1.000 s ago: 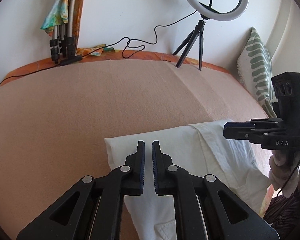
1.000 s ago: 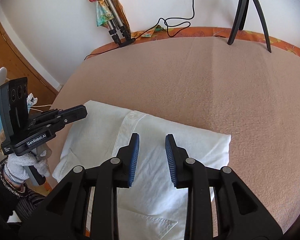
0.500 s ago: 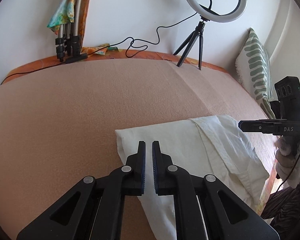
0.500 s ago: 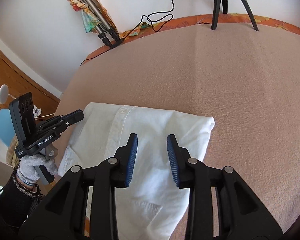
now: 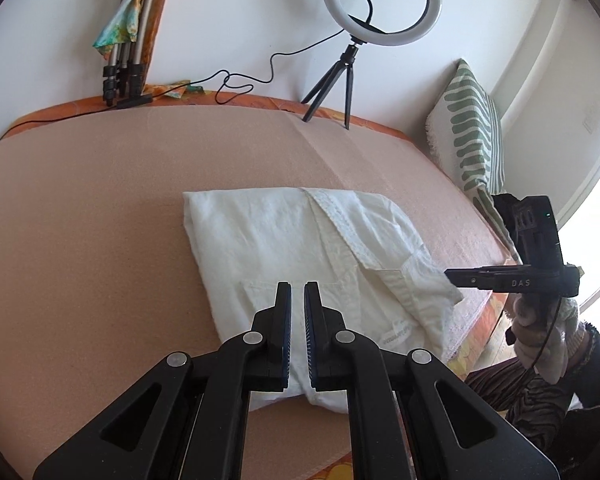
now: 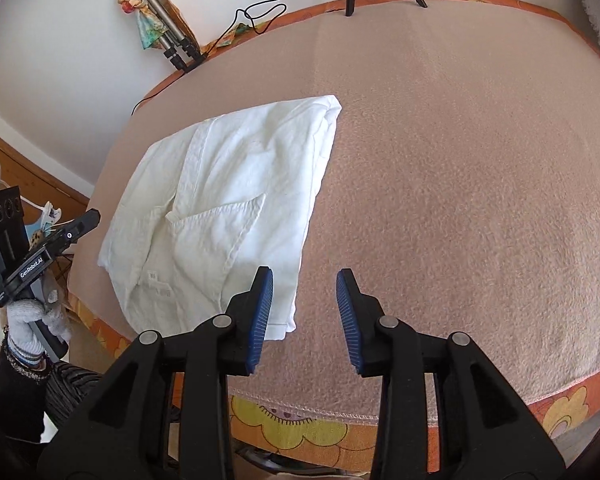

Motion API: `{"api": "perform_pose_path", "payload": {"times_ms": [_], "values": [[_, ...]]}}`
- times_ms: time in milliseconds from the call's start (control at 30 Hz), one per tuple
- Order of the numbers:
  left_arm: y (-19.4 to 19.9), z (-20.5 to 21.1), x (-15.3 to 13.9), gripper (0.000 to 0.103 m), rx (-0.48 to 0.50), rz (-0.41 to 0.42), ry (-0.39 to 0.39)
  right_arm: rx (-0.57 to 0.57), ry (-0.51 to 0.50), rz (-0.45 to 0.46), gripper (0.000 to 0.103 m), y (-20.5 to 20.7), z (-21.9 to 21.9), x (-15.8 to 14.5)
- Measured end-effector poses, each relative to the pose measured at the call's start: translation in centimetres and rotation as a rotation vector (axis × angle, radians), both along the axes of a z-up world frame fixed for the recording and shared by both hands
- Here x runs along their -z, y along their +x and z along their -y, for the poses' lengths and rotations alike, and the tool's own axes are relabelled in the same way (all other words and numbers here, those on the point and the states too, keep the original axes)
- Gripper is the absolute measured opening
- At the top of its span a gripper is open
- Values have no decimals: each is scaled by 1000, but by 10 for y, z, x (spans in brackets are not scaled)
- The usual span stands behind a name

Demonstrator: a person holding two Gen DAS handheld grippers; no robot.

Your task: Fold small clothes

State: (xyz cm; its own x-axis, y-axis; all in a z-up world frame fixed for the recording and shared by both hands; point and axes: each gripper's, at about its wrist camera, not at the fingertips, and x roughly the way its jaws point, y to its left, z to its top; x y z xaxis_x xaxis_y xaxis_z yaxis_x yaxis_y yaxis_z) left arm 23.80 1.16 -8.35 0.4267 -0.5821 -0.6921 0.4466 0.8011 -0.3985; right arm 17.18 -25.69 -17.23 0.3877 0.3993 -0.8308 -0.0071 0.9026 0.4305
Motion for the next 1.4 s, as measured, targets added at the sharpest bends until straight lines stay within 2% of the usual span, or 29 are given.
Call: {"api": "perform_pose_path", "payload": {"times_ms": [100,133,167,200,233,267,400,533,567,600,667,767,800,833,900,967,1000,1100,1167,1267,1367,1400], "values": [[-10,24,-2,8,72,-55,-98,12,45,-16,35,-1,2,3],[-14,34,2,8,93,-89,-126,28,80,-22,39,-2,7,5],[-17,43,8,14,110,-130,-149,43,118,-28,43,-2,12,8],[-18,53,15,23,121,-172,-166,56,151,-36,50,-2,17,11],[-19,63,24,26,132,-212,-178,61,177,-46,54,-1,20,14],[-21,72,32,27,141,-249,-179,69,196,-56,55,0,23,18],[-27,100,53,27,157,-328,-169,83,282,-84,55,2,27,32],[-30,117,56,26,182,-340,-177,91,362,-91,55,4,26,37],[-31,120,56,23,191,-338,-184,87,371,-89,55,4,25,37],[-31,122,57,12,193,-336,-189,84,378,-84,54,4,24,36],[-31,123,55,3,204,-318,-222,72,377,-69,46,3,21,31],[-33,118,46,3,220,-288,-249,64,379,-38,20,1,18,22],[-34,116,43,3,221,-277,-253,54,371,-16,10,2,16,15],[-35,113,41,3,224,-274,-259,42,332,21,8,-1,14,5],[-36,107,41,3,224,-265,-241,10,183,81,6,-4,6,-11],[-38,105,51,3,227,-271,-194,-19,50,62,5,-3,-6,-8],[-40,105,57,3,226,-288,-188,-30,13,49,5,-2,-11,-4],[-44,105,63,2,228,-299,-172,-70,14,25,5,-1,-18,0],[-47,104,55,2,247,-289,-165,-66,-36,29,5,-2,-16,-6],[-52,84,32,7,229,-221,-162,-36,-117,50,12,1,-10,-16],[-51,50,14,18,147,-169,-160,-4,-67,76,39,10,4,-25],[-50,37,10,20,118,-162,-161,8,-54,86,52,14,8,-28]]}}
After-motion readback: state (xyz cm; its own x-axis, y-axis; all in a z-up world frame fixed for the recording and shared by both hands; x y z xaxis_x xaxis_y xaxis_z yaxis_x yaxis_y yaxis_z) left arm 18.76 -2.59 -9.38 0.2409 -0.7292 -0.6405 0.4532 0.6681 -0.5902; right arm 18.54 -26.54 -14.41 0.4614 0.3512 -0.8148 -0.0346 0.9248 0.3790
